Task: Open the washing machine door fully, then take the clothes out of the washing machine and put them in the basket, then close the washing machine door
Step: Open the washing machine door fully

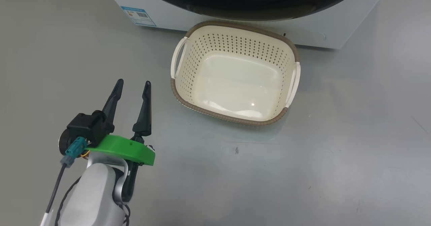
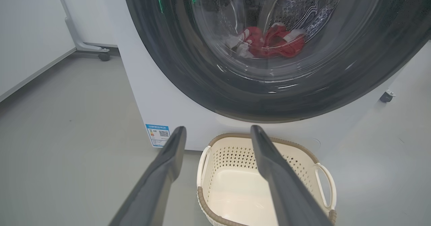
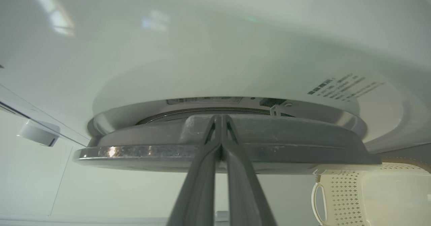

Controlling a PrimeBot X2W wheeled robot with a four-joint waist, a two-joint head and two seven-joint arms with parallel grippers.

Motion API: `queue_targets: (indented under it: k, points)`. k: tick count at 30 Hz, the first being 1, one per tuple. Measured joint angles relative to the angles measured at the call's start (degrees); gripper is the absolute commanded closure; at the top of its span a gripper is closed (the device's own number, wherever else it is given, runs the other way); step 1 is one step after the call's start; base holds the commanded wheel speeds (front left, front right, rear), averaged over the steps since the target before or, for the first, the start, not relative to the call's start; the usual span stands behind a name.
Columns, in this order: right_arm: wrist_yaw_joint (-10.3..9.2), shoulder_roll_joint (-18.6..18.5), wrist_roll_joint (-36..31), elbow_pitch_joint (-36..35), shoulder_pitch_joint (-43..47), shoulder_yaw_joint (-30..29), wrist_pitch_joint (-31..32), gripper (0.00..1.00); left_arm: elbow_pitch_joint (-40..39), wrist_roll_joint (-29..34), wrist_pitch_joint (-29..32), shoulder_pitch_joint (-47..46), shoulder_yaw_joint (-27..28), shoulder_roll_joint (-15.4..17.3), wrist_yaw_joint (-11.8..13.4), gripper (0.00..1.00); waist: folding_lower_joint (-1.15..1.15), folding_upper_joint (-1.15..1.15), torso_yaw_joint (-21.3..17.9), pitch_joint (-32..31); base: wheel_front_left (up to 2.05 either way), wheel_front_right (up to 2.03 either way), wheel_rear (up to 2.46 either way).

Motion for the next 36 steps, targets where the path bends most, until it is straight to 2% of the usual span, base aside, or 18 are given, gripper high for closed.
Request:
queue_targets:
  k: [8, 17, 36]
  points:
    - [-1.32, -0.6, -0.5, 2.4, -4.6, 0.6, 1.2, 1.00, -0.3, -1.4, 0.0, -0.7, -1.0, -0.1, 0.0, 0.00, 0.00, 0.00, 2.2, 2.2, 0.00, 0.00, 0.00]
    - [-1.78, -1.2, -0.6, 5.5, -7.3, 1.4, 3.0, 1.00, -0.6, -3.0, 0.0, -1.3, -1.6, -0.2, 0.0, 0.00, 0.00, 0.00, 4.0, 3.6, 0.00, 0.00, 0.00]
    - [-1.71, -2.5, 1.0, 8.8, -8.4, 2.9, 10.0, 1.00, 0.6, -3.3, 0.0, -1.6, -1.9, -0.3, 0.1, 0.00, 0.00, 0.00, 4.4, 2.4, 0.00, 0.00, 0.00]
